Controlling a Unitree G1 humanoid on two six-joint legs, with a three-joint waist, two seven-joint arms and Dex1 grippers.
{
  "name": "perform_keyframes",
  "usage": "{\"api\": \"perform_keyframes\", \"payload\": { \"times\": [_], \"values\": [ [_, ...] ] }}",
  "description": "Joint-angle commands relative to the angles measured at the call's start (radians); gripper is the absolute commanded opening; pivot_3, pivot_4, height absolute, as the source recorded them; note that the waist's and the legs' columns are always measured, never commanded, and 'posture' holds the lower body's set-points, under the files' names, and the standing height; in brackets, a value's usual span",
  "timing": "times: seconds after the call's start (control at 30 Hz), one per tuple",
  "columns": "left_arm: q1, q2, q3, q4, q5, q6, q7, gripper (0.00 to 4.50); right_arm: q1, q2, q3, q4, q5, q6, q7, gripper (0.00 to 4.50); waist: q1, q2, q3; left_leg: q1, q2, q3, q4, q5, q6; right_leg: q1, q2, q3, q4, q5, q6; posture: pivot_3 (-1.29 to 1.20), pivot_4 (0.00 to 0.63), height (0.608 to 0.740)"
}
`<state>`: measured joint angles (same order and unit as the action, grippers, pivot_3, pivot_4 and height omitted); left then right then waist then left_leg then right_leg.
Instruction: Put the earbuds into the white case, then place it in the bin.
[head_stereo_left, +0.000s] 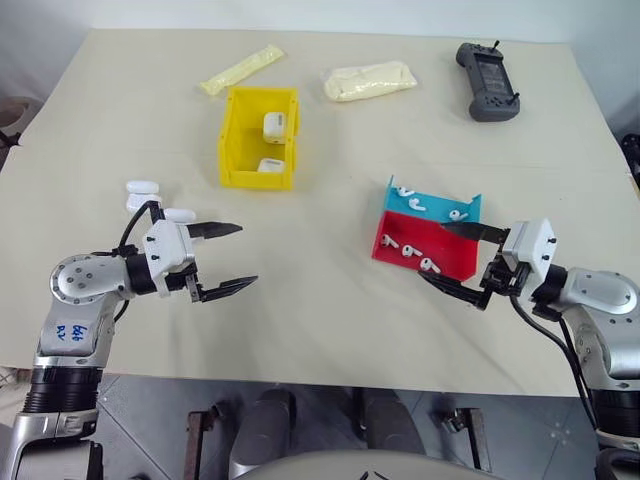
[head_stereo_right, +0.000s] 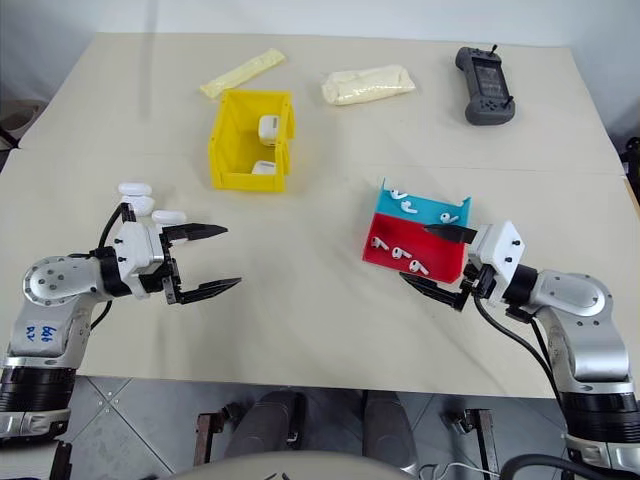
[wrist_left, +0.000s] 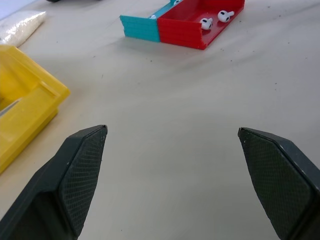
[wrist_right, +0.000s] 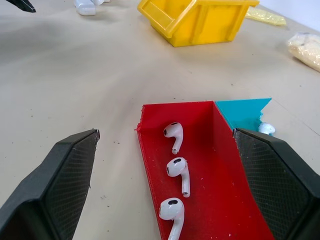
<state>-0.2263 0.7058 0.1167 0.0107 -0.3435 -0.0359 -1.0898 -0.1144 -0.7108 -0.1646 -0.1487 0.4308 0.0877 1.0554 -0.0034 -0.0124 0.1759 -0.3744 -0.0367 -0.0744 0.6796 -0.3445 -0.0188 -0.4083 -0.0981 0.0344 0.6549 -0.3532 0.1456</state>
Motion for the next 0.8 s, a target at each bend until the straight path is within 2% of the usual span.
{"api": "perform_keyframes", "payload": {
  "times": [0.03,0.2,0.4,0.63,0.8],
  "values": [
    [-0.012,-0.001,0.008,-0.013,0.009,-0.033,0.015,4.45,0.000,0.006,-0.011,-0.008,0.006,-0.021,-0.002,4.50,0.000,0.000,0.000,0.000,0.000,0.000,0.000,0.000,0.000,0.000,0.000,0.000,0.000,0.000,0.000,0.00,0.150,0.740],
    [0.007,0.007,0.043,-0.032,-0.012,0.003,0.055,4.45,-0.004,0.016,0.002,0.004,0.003,-0.030,0.005,4.50,0.001,0.000,0.000,0.000,0.000,0.000,0.000,0.000,0.000,0.000,0.000,0.000,0.000,0.000,0.000,0.00,0.150,0.740],
    [0.121,-0.014,0.181,-0.092,-0.015,0.049,0.222,4.45,-0.067,0.059,0.064,-0.013,0.015,-0.023,0.009,4.50,-0.008,0.000,0.000,0.000,0.001,0.000,0.000,0.000,0.000,-0.001,0.000,0.001,0.000,0.000,0.000,0.00,0.150,0.740],
    [0.400,-0.180,0.409,-0.327,0.030,0.181,0.591,4.45,-0.169,0.195,0.158,-0.106,0.030,-0.011,-0.055,4.50,-0.020,0.000,0.000,0.000,0.003,0.000,0.000,-0.001,-0.001,-0.001,-0.002,0.001,0.000,0.000,0.000,0.00,0.150,0.740],
    [0.525,-0.273,0.458,-0.476,0.032,0.357,0.758,4.45,-0.151,0.235,0.198,-0.168,0.030,-0.026,-0.052,4.50,-0.005,0.000,0.000,0.000,0.002,0.000,0.000,-0.001,-0.001,0.000,-0.002,0.001,-0.001,0.000,0.000,0.00,0.150,0.740]
  ]
}}
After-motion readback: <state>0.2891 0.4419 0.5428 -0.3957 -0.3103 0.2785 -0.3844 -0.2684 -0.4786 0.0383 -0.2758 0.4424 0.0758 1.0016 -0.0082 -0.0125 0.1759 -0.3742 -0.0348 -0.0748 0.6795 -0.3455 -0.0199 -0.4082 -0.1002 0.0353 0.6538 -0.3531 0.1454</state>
